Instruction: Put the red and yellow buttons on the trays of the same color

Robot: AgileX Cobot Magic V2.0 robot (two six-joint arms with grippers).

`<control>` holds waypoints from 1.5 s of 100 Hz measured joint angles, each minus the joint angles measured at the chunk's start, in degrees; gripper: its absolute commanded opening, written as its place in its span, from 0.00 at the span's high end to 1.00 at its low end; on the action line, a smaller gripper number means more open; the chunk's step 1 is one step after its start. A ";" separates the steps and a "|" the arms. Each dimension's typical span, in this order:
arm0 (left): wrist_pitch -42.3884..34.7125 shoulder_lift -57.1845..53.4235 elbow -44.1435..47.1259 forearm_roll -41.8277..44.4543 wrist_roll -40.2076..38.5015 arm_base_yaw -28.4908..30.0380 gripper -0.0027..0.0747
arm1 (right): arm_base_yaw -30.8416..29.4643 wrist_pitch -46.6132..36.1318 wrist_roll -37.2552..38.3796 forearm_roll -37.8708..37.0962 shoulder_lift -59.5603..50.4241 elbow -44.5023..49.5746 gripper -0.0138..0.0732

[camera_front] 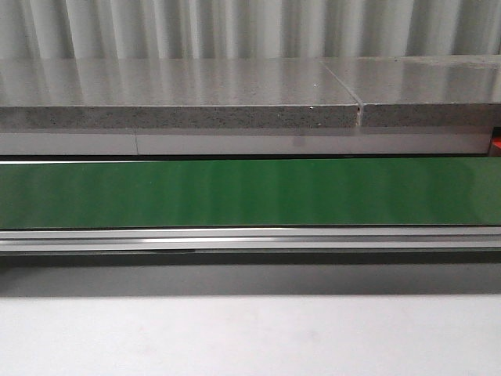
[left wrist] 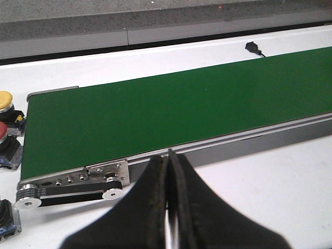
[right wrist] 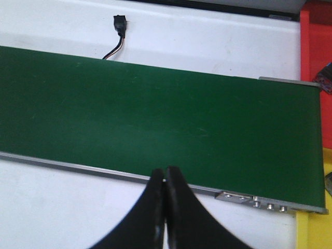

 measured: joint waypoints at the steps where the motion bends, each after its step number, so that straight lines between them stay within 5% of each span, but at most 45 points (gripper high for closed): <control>1: 0.00 0.00 0.00 0.00 0.00 0.00 0.99 | 0.09 -0.10 0.00 0.00 -0.62 0.61 0.92; 59: 0.00 0.00 0.13 0.00 0.00 0.00 0.99 | 0.80 -1.70 0.00 0.00 -30.78 18.72 0.92; 92: -3.35 0.12 1.15 2.36 0.00 0.00 0.99 | 0.80 -0.61 0.00 0.00 -34.18 19.29 0.92; 135: -4.14 11.89 -3.75 19.09 -23.08 0.00 0.98 | 0.80 -0.36 0.00 0.00 -34.18 19.29 0.92; 150: -2.69 18.02 -7.24 24.82 -26.40 0.00 0.80 | 0.80 -0.36 0.00 0.00 -34.18 19.29 0.92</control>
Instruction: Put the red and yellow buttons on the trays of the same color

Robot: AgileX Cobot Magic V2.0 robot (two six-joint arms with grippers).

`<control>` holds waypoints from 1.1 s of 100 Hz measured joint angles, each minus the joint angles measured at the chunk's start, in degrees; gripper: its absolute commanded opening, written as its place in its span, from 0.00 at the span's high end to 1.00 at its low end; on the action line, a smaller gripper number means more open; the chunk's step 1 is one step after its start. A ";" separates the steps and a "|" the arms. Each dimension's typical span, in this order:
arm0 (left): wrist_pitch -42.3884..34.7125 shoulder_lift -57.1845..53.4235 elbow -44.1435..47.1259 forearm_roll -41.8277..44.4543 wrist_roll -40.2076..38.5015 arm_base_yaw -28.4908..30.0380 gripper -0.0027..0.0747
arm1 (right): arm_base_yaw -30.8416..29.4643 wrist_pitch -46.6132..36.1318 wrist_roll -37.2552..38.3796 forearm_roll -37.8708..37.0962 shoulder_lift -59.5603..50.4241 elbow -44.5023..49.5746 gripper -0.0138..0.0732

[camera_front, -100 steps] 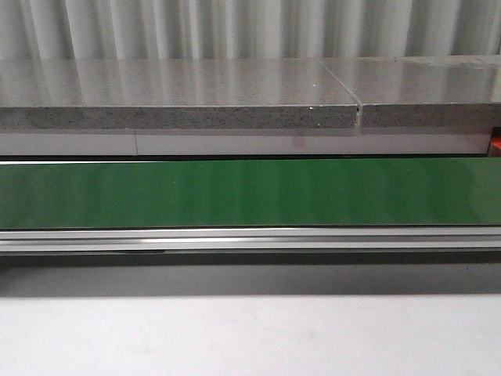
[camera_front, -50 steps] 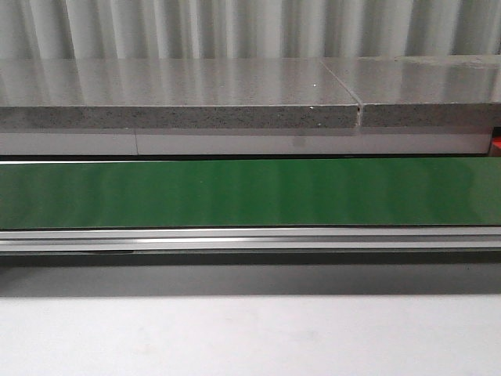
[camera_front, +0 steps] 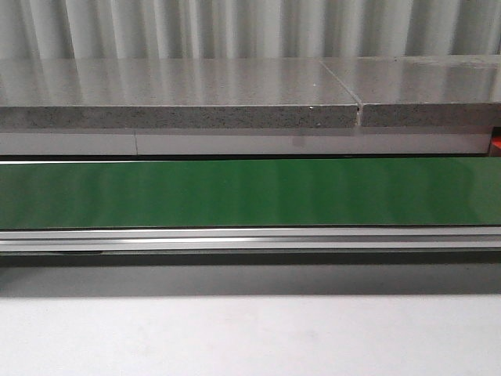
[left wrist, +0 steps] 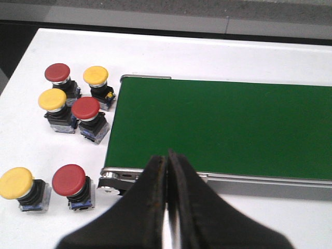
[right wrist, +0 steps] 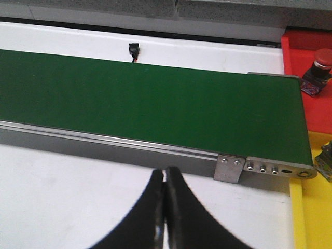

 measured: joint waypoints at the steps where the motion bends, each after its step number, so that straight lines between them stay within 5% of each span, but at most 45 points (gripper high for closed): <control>1: 0.00 0.28 -0.18 0.20 -0.14 0.00 0.78 | 0.00 0.00 0.00 0.00 0.00 0.00 0.92; 14: 0.08 5.82 -3.47 0.91 -0.83 0.00 0.46 | 0.00 0.00 0.00 0.00 0.00 0.00 0.92; 23: 0.08 9.52 -5.78 1.22 -2.35 0.49 0.35 | 0.00 0.00 0.00 0.00 0.00 0.00 0.92; 110: 9.74 48.62 -27.89 -13.56 5.16 31.64 0.35 | 0.00 0.00 0.00 0.00 0.00 0.00 0.92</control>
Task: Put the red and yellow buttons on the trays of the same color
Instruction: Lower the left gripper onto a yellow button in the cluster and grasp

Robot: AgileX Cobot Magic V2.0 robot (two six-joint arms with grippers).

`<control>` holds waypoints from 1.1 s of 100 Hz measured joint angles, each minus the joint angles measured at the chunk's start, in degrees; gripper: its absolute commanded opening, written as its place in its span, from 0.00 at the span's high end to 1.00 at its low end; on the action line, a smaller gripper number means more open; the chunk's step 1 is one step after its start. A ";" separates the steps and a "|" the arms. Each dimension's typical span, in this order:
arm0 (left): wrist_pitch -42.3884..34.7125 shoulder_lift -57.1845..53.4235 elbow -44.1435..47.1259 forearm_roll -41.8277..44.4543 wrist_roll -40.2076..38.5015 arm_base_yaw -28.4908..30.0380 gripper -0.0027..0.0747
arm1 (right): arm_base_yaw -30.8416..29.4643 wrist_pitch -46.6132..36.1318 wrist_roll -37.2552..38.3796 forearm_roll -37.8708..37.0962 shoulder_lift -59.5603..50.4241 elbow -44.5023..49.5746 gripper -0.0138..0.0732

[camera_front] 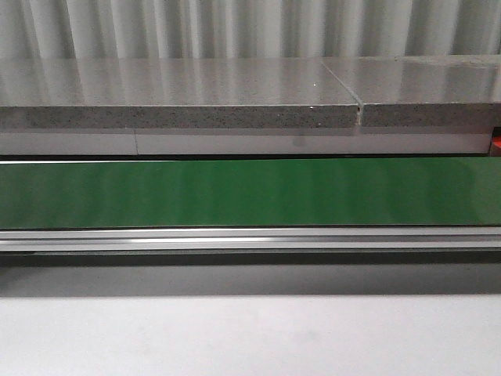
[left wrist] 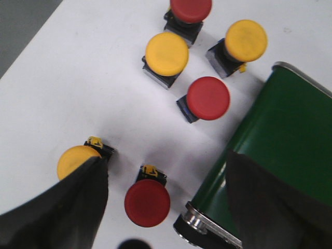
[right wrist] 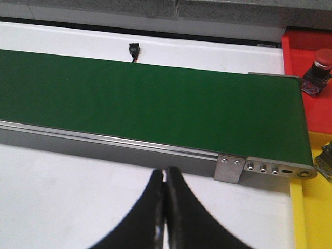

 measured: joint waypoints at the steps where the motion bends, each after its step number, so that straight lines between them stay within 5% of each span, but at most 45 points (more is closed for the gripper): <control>1: 0.14 0.62 -0.23 0.00 0.13 0.23 0.35 | 0.00 0.00 0.00 0.00 0.00 0.00 0.92; 59: 7.72 21.87 -17.32 -2.35 2.82 2.13 0.35 | 0.00 0.00 0.00 0.00 0.00 0.00 0.92; 110: 7.54 30.64 -22.04 -4.06 3.11 2.15 0.35 | 0.00 0.00 0.00 0.00 0.00 0.00 0.92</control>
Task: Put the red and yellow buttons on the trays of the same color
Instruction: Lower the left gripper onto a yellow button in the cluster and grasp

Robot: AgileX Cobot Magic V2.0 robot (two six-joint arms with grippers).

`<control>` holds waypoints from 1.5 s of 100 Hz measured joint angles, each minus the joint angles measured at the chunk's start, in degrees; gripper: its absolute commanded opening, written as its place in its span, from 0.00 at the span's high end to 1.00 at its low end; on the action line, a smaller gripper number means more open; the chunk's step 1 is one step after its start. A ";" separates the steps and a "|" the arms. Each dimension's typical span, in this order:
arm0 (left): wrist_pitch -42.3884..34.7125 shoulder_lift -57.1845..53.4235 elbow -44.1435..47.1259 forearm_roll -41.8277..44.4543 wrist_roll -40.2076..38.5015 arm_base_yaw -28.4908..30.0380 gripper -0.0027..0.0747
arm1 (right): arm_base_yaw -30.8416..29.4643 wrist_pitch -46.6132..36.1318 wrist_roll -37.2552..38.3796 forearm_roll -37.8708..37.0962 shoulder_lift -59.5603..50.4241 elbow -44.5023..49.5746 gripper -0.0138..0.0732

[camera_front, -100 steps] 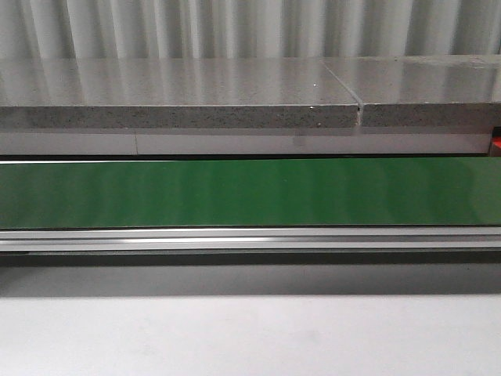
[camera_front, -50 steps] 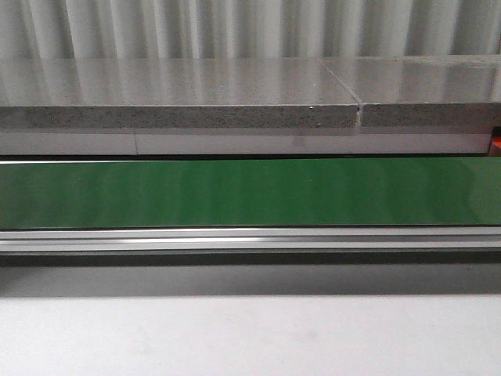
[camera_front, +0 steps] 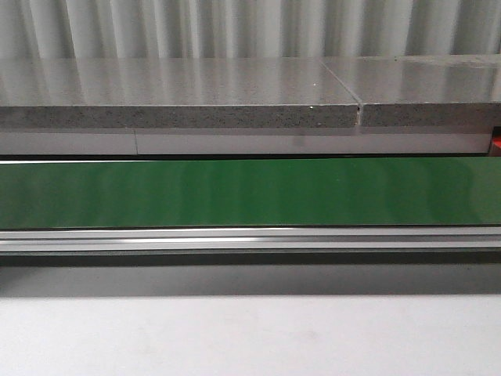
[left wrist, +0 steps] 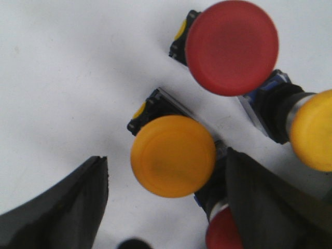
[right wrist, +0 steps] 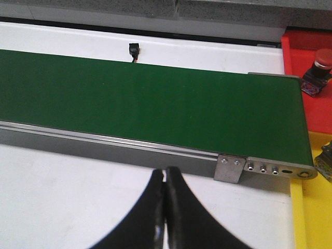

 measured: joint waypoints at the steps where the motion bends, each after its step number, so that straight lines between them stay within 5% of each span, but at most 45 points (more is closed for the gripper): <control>1: -0.13 0.11 0.00 0.00 0.00 0.00 0.35 | 0.00 0.00 0.00 0.00 0.00 0.00 0.92; 21: -1.89 0.80 0.00 0.00 0.00 0.00 0.38 | 0.00 0.00 0.00 0.00 0.00 0.00 0.92; 48: -2.09 0.80 0.00 -0.12 0.10 0.00 0.71 | 0.00 0.00 0.00 0.00 0.00 0.00 0.92; 64: -2.22 0.80 0.00 -0.12 0.10 0.00 0.81 | 0.00 0.00 0.00 0.00 0.00 0.00 0.92; 125: -0.33 -16.45 4.13 -2.91 8.04 -0.11 0.82 | 0.00 0.00 0.00 0.00 0.00 0.00 0.92; 150: 0.05 -24.62 11.52 -3.06 9.28 -5.52 0.82 | 0.00 0.00 0.00 0.00 0.00 0.00 0.92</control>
